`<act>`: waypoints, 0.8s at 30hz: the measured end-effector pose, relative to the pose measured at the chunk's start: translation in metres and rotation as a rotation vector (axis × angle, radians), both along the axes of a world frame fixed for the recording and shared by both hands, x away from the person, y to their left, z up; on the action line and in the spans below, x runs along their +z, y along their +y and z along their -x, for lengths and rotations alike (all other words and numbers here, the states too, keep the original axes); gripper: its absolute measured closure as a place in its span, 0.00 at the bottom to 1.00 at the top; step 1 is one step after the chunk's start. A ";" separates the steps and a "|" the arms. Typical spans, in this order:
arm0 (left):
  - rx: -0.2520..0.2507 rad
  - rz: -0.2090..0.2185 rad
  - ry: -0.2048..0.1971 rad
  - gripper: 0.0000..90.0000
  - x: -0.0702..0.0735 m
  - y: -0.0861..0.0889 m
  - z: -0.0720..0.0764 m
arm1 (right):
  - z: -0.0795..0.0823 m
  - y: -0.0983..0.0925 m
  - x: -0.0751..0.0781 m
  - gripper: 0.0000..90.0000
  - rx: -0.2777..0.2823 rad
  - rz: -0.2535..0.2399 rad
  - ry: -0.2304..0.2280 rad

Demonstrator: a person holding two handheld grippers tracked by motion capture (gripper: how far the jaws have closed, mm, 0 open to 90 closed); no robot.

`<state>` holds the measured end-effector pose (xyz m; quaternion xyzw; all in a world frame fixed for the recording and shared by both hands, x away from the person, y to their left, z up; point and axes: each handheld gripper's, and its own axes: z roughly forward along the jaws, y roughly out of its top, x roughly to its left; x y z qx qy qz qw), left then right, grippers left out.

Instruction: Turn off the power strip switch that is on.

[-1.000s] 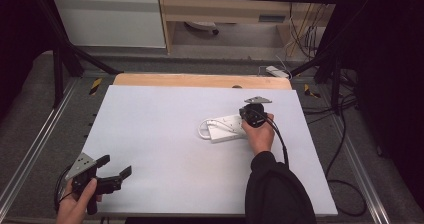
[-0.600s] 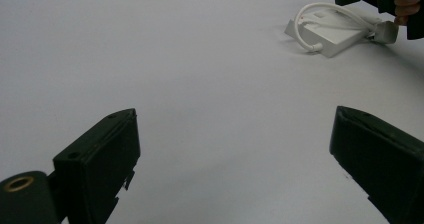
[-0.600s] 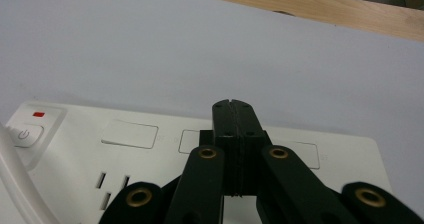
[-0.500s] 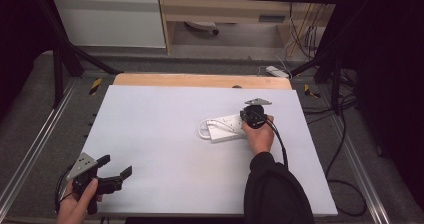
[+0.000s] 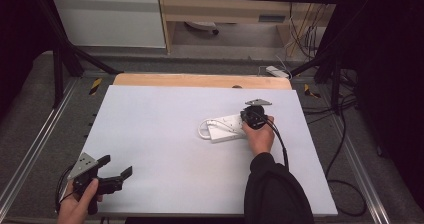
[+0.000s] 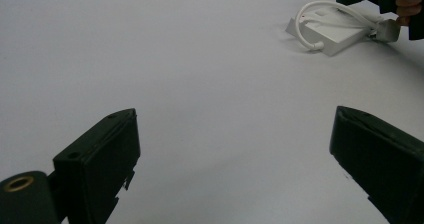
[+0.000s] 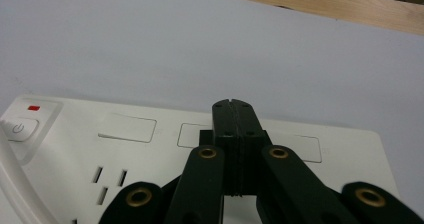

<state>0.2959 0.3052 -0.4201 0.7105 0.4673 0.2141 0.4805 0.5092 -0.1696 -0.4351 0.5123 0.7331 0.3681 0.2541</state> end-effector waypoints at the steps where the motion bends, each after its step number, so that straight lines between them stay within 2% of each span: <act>1: 0.000 -0.001 -0.002 0.07 0.000 0.000 0.000 | 0.000 0.000 0.000 1.00 0.000 0.000 0.000; 24: 0.000 0.002 -0.003 0.07 0.000 0.000 0.000 | 0.002 -0.002 -0.002 1.00 0.003 -0.006 -0.012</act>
